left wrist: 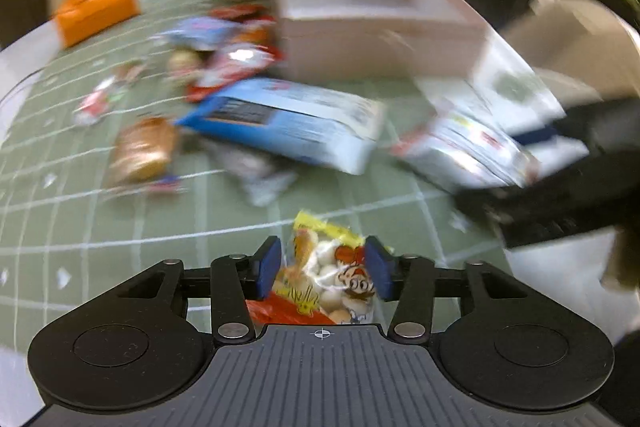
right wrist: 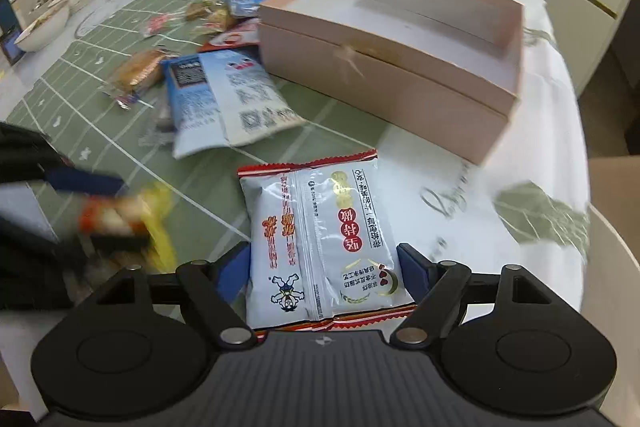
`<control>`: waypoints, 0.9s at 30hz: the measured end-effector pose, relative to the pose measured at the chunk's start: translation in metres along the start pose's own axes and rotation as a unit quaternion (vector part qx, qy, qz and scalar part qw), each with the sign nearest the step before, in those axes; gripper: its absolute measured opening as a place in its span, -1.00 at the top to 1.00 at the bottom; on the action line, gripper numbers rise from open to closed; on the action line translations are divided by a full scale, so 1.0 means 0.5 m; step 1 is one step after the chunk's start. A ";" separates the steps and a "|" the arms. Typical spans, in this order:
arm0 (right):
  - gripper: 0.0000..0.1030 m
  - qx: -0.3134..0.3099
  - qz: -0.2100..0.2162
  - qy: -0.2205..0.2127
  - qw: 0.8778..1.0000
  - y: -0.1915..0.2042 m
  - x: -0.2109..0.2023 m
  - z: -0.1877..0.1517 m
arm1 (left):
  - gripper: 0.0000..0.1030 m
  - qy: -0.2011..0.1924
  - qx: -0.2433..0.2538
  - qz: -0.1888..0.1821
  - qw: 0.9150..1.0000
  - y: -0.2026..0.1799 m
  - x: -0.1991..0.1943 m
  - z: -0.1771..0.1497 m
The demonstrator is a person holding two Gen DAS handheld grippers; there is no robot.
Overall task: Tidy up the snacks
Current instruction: 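Lift the yellow-red packet with the left tool while the right tool lifts the white packet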
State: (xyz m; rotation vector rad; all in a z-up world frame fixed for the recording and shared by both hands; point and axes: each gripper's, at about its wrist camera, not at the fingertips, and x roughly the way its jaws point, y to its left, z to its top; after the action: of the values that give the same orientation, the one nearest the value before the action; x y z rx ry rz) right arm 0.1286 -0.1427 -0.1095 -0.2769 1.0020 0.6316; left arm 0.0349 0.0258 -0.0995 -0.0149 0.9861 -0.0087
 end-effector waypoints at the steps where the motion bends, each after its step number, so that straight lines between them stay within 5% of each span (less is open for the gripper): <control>1: -0.54 0.003 -0.001 -0.002 1.000 -0.003 -0.002 -0.005 | 0.06 -0.007 0.000 -0.013 1.000 0.006 -0.008 -0.003; 4: -0.59 0.008 -0.003 -0.009 1.000 -0.010 -0.006 -0.018 | 0.05 -0.006 0.046 -0.049 0.998 -0.008 -0.028 -0.015; 7: -0.64 0.011 -0.008 -0.013 1.000 -0.011 -0.007 -0.024 | 0.04 0.008 0.122 -0.020 0.992 -0.044 -0.024 -0.031; 12: -0.67 0.016 -0.011 -0.018 1.000 -0.010 -0.007 -0.029 | -0.18 0.017 0.169 -0.009 0.985 -0.074 -0.012 -0.040; 20: -0.78 0.017 -0.013 -0.026 0.999 -0.013 -0.005 -0.033 | -0.09 0.028 0.142 0.019 0.989 -0.037 -0.012 -0.029; 27: -0.80 0.020 -0.010 -0.024 0.999 -0.015 0.006 -0.005 | -0.18 0.032 0.077 -0.003 0.997 0.008 0.011 -0.001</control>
State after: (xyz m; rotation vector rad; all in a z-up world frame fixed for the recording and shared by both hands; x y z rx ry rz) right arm 0.1325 -0.1486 -0.1138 -0.2359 0.9628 0.5963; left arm 0.0376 0.0296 -0.1044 0.1237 1.0472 -0.0908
